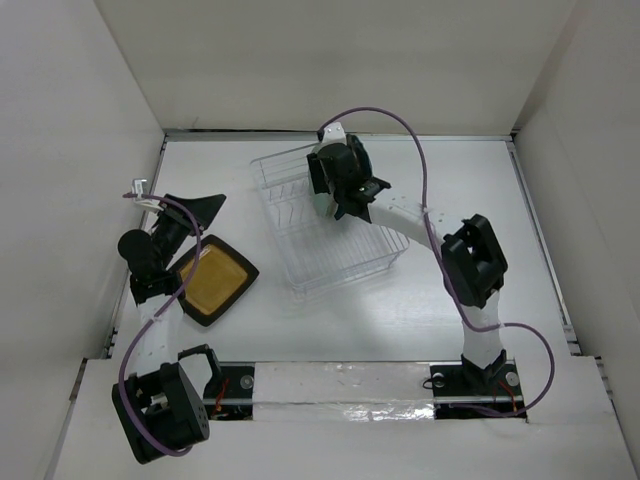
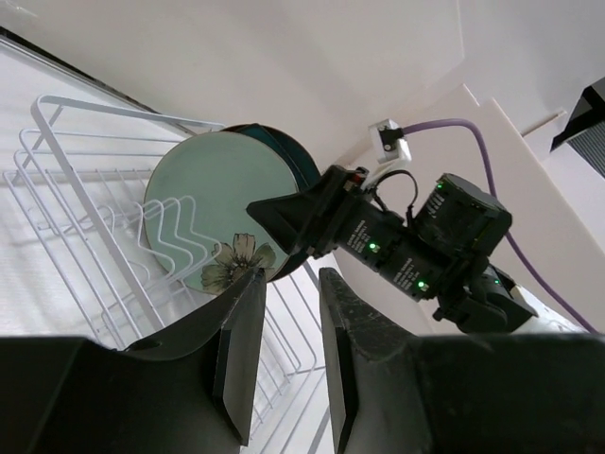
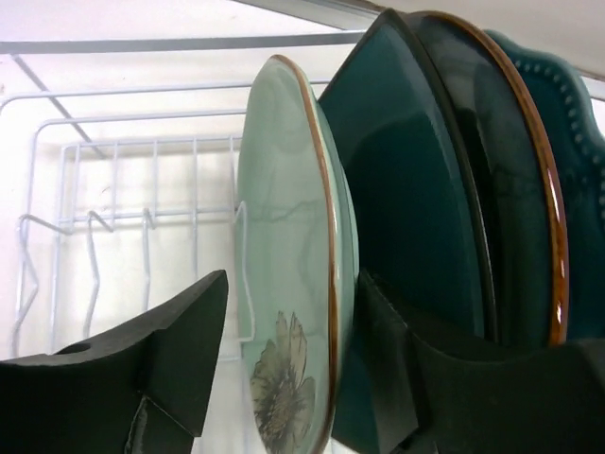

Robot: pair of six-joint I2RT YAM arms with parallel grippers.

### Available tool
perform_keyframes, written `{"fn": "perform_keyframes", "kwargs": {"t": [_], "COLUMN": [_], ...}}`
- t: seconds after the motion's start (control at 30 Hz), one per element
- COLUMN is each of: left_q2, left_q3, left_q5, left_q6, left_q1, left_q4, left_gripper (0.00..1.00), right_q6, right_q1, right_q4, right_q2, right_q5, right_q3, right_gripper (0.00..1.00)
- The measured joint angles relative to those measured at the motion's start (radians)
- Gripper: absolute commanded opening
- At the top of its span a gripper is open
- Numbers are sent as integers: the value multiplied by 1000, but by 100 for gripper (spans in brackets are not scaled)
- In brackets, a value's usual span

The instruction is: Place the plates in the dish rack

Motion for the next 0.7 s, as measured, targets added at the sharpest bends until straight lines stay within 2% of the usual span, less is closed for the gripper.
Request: {"fn": "perform_keyframes", "kwargs": {"t": [0.1,0.17,0.27,0.33,0.37,0.4,0.47,0.5,0.57,0.6,0.63,0.67,0.7], "left_q2": [0,0,2,-5,-14,-26,-61,-81,-131,-157,-186,-213,-232], "left_q3": [0,2,15,23,31,41,79,108,171,198,230,264,295], "left_q5": [0,-5,-8,-13,-18,-27,-53,-68,-89,-92,-98,-105,-109], "left_q6": [8,25,59,80,91,99,125,142,167,175,183,192,198], "left_q1": [-1,-14,-44,-57,-59,-65,-89,-114,-163,-177,-188,-200,-209], "left_q4": [-10,-27,-68,-91,-110,-127,-172,-200,-234,-245,-253,-263,-267], "left_gripper": [27,27,28,28,28,28,28,28,27,25,23,19,6], "right_q6": [5,4,4,2,-1,-4,-11,-14,-19,-19,-17,-13,-8], "right_q1": [0,0,2,10,21,35,76,103,159,182,204,224,239], "right_q4": [-3,-6,-7,-2,2,6,18,24,39,41,40,39,39], "right_q2": [-44,-93,-181,-241,-267,-291,-322,-328,-323,-312,-297,-274,-248], "right_q5": [-26,-39,-69,-96,-109,-119,-143,-157,-190,-206,-230,-251,-269], "right_q3": [-26,-46,-61,-65,-65,-65,-64,-64,-64,-64,-60,-52,-40], "right_gripper": [76,79,79,75,71,60,51,37,25,9,1,0,0]}}
